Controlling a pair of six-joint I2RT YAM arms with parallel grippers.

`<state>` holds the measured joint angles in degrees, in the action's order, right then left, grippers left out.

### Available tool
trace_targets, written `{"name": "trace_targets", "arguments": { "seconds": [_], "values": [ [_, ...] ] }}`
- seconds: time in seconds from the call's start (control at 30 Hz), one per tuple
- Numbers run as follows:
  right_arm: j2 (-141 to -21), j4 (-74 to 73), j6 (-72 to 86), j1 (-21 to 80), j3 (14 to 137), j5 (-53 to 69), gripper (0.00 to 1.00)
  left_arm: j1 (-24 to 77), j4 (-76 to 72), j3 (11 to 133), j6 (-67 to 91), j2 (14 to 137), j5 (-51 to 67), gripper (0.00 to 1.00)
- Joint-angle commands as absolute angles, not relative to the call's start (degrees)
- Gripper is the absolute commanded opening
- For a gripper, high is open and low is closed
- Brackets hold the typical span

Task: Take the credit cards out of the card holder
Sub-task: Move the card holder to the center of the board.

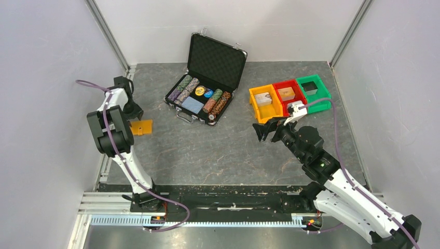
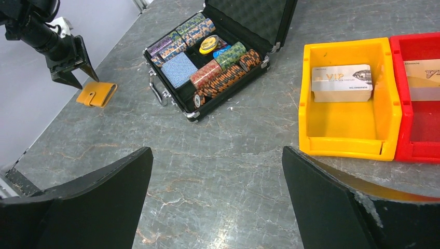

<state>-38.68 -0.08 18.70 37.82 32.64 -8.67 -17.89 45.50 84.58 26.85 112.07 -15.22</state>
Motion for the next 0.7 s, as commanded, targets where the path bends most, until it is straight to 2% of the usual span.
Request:
{"name": "trace_targets", "arguments": {
  "seconds": [0.0, 0.3, 0.67],
  "values": [
    [-38.7, 0.6, 19.2, 37.9, 32.8, -9.1, 0.98, -17.8, 46.8, 84.0, 23.6, 113.8, -9.6, 0.59],
    [-39.5, -3.7, 17.4, 37.9, 33.6, -12.2, 0.98, -13.8, 43.0, 72.1, 25.8, 110.5, 5.9, 0.56],
    [-40.4, -6.1, 14.8, 37.9, 32.8, -14.0, 0.98, -5.4, 39.2, 57.5, 28.9, 101.3, 13.6, 0.57]
  ]
}}
